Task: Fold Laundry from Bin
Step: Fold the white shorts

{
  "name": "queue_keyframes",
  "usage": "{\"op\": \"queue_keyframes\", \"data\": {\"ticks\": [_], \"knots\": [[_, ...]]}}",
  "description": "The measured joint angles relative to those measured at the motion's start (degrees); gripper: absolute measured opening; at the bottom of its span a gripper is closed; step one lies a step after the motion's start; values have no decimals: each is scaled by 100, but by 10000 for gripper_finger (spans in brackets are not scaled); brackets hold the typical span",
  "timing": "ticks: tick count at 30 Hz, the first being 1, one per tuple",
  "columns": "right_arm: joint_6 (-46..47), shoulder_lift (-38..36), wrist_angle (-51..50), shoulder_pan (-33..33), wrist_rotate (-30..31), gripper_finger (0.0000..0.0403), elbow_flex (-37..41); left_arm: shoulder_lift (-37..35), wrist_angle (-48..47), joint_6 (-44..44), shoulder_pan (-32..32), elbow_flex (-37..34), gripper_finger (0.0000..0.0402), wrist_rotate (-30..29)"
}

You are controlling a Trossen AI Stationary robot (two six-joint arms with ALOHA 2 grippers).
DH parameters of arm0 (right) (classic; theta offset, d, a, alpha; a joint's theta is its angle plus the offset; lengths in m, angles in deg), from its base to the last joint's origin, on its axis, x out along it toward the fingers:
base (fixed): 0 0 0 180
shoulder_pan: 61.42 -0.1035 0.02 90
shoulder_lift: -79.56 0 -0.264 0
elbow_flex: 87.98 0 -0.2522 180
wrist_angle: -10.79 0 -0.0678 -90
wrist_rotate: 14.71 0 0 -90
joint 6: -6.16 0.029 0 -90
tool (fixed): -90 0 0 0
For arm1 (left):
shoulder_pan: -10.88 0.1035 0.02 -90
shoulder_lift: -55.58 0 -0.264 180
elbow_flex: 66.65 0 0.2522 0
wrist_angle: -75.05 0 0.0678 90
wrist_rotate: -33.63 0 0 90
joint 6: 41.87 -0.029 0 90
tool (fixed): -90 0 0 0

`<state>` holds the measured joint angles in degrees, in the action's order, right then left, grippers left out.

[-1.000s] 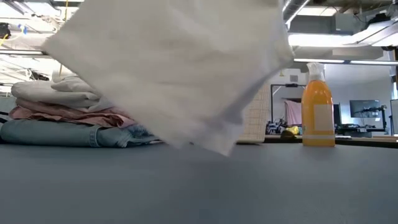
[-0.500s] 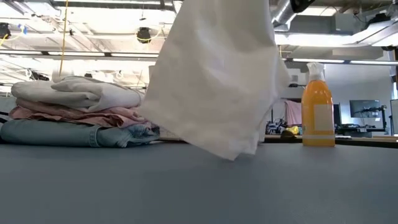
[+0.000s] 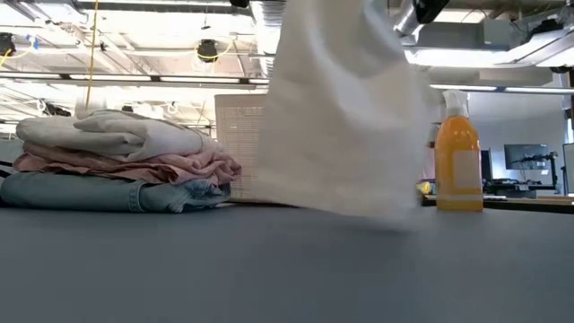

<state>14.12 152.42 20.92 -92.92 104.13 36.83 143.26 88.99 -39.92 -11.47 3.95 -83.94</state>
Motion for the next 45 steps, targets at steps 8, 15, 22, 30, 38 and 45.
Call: {"op": "queue_keyframes", "data": {"ticks": [8, 15, 22, 30, 38, 45], "knots": [[68, -17, -52, 56, -37, 64, 0, -3, -9, -198, -2, 0, 0, -160], [-215, -364, -1318, 433, -98, 38, -515, -45, 32, -1141, 117, 79, 0, -496], [-1091, -378, -3605, 1513, -291, 33, -1617, -50, -7, -2143, 694, 98, 0, -741], [-1564, -320, -4563, 1865, -630, 33, -1920, -46, -460, -2565, 1251, 105, 0, 330], [549, 1060, -2740, 393, -1459, 33, -539, 1574, -24, 550, 223, -157, 0, 1482], [1746, 2315, -1733, -172, -1355, 33, -662, 2850, 563, 1496, -202, 204, 0, 1359]]}}
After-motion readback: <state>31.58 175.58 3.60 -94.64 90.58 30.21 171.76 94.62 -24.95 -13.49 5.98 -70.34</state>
